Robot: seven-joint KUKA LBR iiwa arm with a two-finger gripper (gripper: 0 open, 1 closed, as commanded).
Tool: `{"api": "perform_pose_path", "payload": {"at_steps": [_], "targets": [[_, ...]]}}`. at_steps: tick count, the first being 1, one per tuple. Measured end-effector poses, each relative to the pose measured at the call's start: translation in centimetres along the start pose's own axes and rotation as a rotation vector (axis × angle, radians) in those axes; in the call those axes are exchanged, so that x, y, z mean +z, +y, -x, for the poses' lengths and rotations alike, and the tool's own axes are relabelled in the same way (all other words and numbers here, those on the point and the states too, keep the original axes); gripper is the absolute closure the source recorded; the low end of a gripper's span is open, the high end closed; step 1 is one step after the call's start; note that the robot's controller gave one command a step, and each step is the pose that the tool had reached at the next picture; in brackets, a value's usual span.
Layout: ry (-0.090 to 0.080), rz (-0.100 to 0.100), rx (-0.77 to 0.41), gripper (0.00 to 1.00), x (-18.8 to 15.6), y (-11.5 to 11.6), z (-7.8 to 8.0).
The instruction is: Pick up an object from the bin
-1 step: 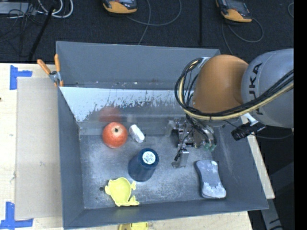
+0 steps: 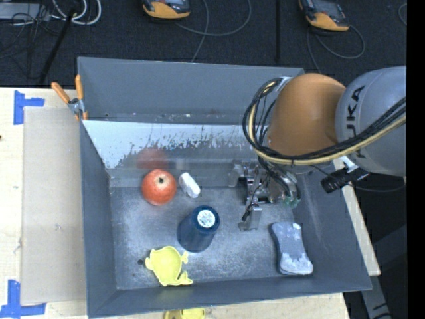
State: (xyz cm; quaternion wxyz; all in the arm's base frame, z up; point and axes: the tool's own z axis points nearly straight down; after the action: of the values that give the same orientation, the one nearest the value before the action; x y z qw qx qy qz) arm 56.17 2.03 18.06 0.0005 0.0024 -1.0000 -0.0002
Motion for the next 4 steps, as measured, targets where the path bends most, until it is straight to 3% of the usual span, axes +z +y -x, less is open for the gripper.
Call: {"api": "perform_pose_path", "payload": {"at_steps": [1,2,3,4], "targets": [[-0.005,0.0,-0.095,0.0,3.8,-3.4,-0.1],[0.0,0.0,0.003,0.0,4.7,-5.5,2.8],[-0.004,0.0,-0.092,0.0,5.3,-8.8,3.8],[-0.01,0.001,0.058,0.0,9.0,-12.8,5.1]]}}
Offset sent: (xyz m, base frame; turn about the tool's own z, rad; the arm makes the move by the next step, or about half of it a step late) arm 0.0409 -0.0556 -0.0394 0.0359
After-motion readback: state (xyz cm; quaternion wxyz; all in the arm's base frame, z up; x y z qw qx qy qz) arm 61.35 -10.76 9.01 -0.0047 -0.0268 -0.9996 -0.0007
